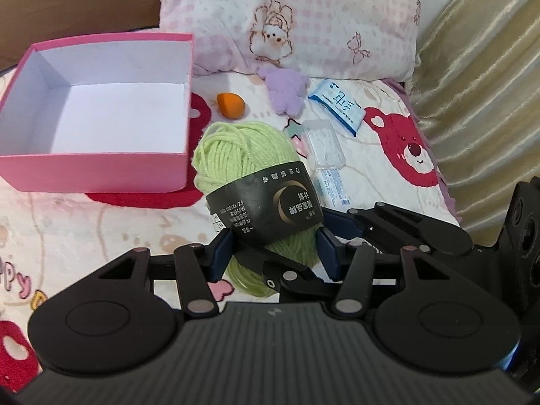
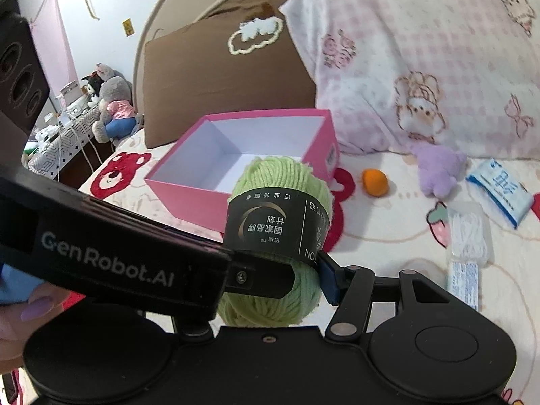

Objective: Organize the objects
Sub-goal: 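Lift the green yarn ball with the left tool and carry it over the pink box, then lower the yarn ball into the pink box and open the left tool, then withdraw the left tool from the box toward the white boxed tube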

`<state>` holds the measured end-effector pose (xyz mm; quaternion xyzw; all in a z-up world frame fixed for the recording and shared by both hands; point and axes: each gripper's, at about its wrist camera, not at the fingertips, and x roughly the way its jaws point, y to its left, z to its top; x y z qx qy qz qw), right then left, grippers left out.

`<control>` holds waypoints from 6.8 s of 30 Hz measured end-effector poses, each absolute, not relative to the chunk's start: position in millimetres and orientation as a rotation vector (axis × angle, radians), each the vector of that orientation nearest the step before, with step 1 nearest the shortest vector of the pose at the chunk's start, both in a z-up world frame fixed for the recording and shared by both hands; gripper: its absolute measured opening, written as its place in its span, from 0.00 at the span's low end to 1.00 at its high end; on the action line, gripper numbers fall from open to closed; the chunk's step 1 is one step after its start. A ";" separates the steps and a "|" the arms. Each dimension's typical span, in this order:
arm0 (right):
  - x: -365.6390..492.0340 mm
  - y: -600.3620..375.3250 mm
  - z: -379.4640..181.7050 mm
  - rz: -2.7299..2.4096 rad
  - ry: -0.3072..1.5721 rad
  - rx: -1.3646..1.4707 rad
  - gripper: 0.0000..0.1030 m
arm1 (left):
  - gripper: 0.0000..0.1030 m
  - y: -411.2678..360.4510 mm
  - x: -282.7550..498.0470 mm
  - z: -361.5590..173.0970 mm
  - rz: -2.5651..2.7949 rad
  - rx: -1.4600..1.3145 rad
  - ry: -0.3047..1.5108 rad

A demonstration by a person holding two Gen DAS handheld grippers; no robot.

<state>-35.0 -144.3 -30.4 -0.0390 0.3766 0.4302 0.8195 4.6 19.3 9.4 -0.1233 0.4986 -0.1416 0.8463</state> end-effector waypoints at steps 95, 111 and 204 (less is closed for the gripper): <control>105.6 110.7 -104.7 0.998 1.060 -0.225 0.44 | 0.32 224.5 201.6 -91.9 -0.033 -0.306 1.051; 92.6 87.8 -89.7 1.005 1.041 -0.215 0.46 | 0.35 212.6 166.4 -53.2 -0.031 -0.210 1.001; -52.5 -247.9 6.7 0.788 0.754 -0.462 0.83 | 1.00 -30.9 -9.8 18.5 -0.420 -0.159 1.186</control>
